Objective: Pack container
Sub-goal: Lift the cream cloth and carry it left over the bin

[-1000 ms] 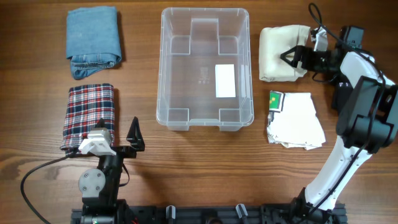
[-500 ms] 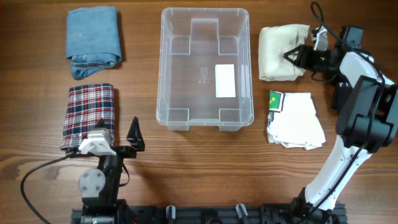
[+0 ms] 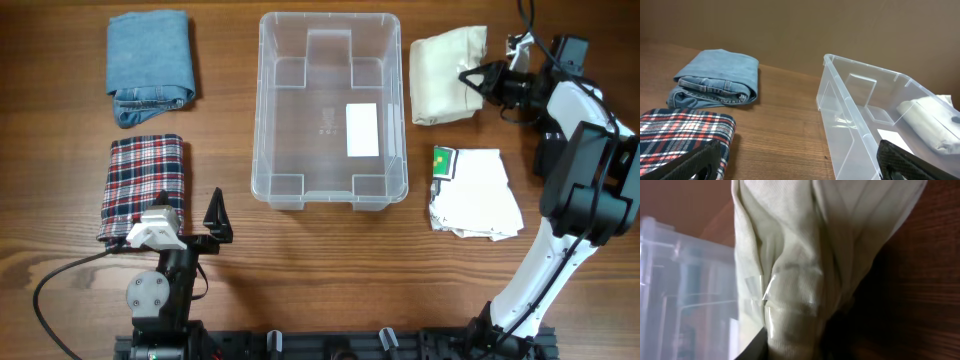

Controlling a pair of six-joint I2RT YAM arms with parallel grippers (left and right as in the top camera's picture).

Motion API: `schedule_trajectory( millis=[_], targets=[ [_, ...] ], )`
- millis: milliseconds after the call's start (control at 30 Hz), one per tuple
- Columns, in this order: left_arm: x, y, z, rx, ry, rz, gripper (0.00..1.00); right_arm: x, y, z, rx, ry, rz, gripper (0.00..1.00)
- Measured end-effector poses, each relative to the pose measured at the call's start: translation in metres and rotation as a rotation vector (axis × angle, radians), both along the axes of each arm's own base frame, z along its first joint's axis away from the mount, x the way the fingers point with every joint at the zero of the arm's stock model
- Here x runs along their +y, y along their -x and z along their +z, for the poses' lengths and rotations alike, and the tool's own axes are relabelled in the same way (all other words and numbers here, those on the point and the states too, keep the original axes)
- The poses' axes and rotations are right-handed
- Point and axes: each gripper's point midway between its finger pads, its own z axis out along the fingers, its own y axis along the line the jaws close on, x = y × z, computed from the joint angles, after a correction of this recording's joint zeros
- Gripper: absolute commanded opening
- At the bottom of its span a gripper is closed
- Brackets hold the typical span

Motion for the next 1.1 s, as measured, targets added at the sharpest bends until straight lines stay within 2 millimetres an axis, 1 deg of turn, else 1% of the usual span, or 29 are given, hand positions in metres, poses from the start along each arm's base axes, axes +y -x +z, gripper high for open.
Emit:
schedule_trajectory(
  millis=[67, 133, 267, 300, 433, 467, 500, 600, 667, 733, 800, 900, 933, 1000, 1033, 1100],
  targets=[
    [0.0, 0.0, 0.0, 0.0, 0.0, 0.0, 1.0, 0.0, -0.001, 0.003, 0.003, -0.012, -0.006, 0.17],
    [0.0, 0.0, 0.0, 0.0, 0.0, 0.0, 1.0, 0.0, -0.001, 0.01, 0.0, -0.017, -0.014, 0.14],
    [0.0, 0.0, 0.0, 0.0, 0.0, 0.0, 1.0, 0.0, -0.002, 0.038, -0.029, -0.019, -0.034, 0.11],
    [0.0, 0.0, 0.0, 0.0, 0.0, 0.0, 1.0, -0.001, -0.003, 0.051, -0.048, -0.017, -0.04, 0.1],
    [0.0, 0.0, 0.0, 0.0, 0.0, 0.0, 1.0, 0.001, 0.001, 0.123, -0.158, -0.009, -0.064, 0.06],
    [0.0, 0.0, 0.0, 0.0, 0.0, 0.0, 1.0, 0.002, 0.004, 0.138, -0.183, -0.008, -0.066, 0.06],
    [0.0, 0.0, 0.0, 0.0, 0.0, 0.0, 1.0, 0.004, 0.008, 0.163, -0.221, -0.009, -0.072, 0.05],
    [0.0, 0.0, 0.0, 0.0, 0.0, 0.0, 1.0, 0.013, 0.025, 0.218, -0.303, -0.032, -0.066, 0.04],
    [0.0, 0.0, 0.0, 0.0, 0.0, 0.0, 1.0, 0.021, 0.037, 0.243, -0.33, -0.055, -0.052, 0.04],
    [0.0, 0.0, 0.0, 0.0, 0.0, 0.0, 1.0, 0.034, 0.052, 0.263, -0.337, -0.081, -0.031, 0.04],
    [0.0, 0.0, 0.0, 0.0, 0.0, 0.0, 1.0, 0.052, 0.062, 0.274, -0.328, -0.102, -0.004, 0.04],
    [0.0, 0.0, 0.0, 0.0, 0.0, 0.0, 1.0, 0.094, 0.075, 0.279, -0.275, -0.145, 0.055, 0.04],
    [0.0, 0.0, 0.0, 0.0, 0.0, 0.0, 1.0, 0.104, 0.077, 0.277, -0.254, -0.15, 0.063, 0.04],
    [0.0, 0.0, 0.0, 0.0, 0.0, 0.0, 1.0, 0.132, 0.081, 0.267, -0.192, -0.142, 0.075, 0.05],
    [0.0, 0.0, 0.0, 0.0, 0.0, 0.0, 1.0, 0.142, 0.082, 0.264, -0.171, -0.135, 0.074, 0.04],
    [0.0, 0.0, 0.0, 0.0, 0.0, 0.0, 1.0, 0.17, 0.084, 0.256, -0.137, -0.105, 0.07, 0.04]
  ],
)
